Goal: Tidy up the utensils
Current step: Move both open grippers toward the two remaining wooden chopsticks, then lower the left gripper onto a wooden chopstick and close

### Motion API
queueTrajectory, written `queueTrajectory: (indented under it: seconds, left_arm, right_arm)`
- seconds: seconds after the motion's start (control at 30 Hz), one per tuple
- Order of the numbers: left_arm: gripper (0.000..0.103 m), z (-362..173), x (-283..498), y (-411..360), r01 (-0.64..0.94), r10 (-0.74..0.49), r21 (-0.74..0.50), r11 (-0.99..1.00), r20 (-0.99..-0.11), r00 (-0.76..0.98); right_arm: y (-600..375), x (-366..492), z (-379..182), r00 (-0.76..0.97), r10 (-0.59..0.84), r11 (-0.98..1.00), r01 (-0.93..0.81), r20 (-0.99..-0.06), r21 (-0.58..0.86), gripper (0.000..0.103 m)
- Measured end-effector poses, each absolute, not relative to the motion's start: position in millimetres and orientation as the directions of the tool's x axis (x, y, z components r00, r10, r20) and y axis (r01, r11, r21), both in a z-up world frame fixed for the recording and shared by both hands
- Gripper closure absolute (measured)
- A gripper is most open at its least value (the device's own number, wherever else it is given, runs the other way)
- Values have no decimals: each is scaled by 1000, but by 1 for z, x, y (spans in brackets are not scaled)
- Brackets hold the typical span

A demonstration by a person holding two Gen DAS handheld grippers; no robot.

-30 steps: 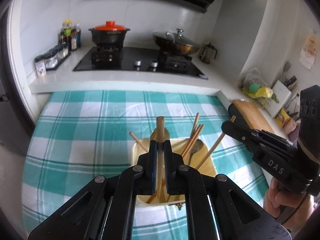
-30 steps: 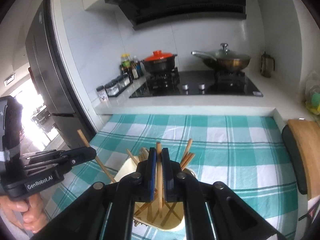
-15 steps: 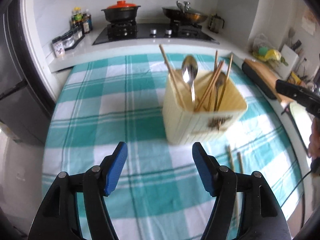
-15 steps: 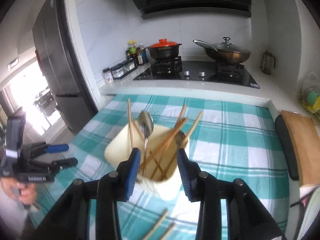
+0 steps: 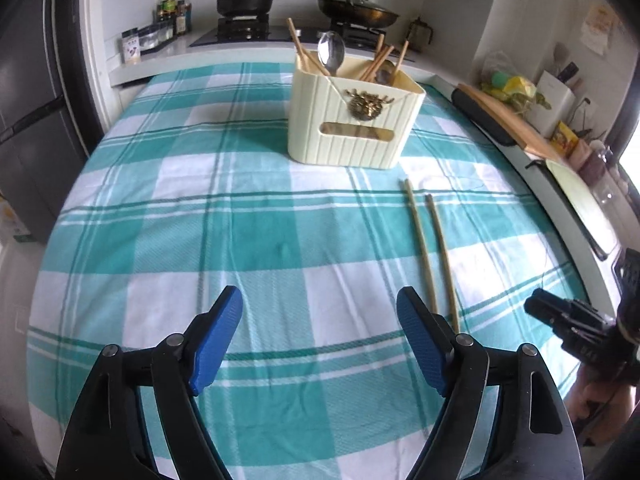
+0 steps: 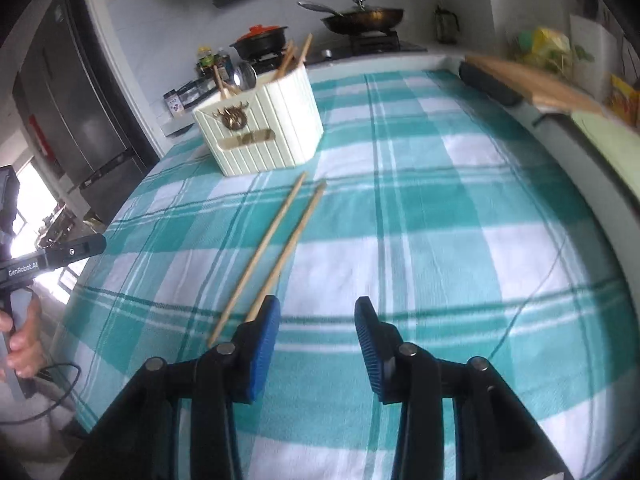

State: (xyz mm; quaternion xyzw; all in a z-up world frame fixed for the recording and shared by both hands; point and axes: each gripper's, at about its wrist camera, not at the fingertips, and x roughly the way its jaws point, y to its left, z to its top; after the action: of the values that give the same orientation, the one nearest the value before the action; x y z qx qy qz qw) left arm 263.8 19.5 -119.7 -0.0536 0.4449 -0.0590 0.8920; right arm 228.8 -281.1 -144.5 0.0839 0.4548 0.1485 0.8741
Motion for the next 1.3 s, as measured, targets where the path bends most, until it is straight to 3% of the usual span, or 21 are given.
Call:
queueTrajectory:
  seconds: [0.6,0.77,1.07,1.2,1.27,1.3]
  left_arm:
    - [18,-154,259,-12,71,-153,-136,988,-833,531]
    - [18,-155,290,-36,145,-197,-141,979,-833,516]
    - [19,-172,363,-89,229,-157,-46,972,-853,498]
    - [27,-189,371,-101,237,-87,40,971,-862,499]
    - [36,-196,368,-104,254,-81,56,966,-865,496]
    - [47,-196,365,-103,265,-108,33,964,-858,502]
  right_arm:
    - [-284,212,-155,570,291,957,-155,-769,247,64]
    - [-277,212,-155,571,298,954,-170,-765,245,64]
    - [-279,207,-156,567,291,957,-160,-770,243,64]
    - [-282,204,-153,577,273,962,-156,-770,224,64]
    - [-283,203,-153,581,263,965,-154,-770,214,64]
    - [-282,203,-153,583,259,966,-154,-770,208,64]
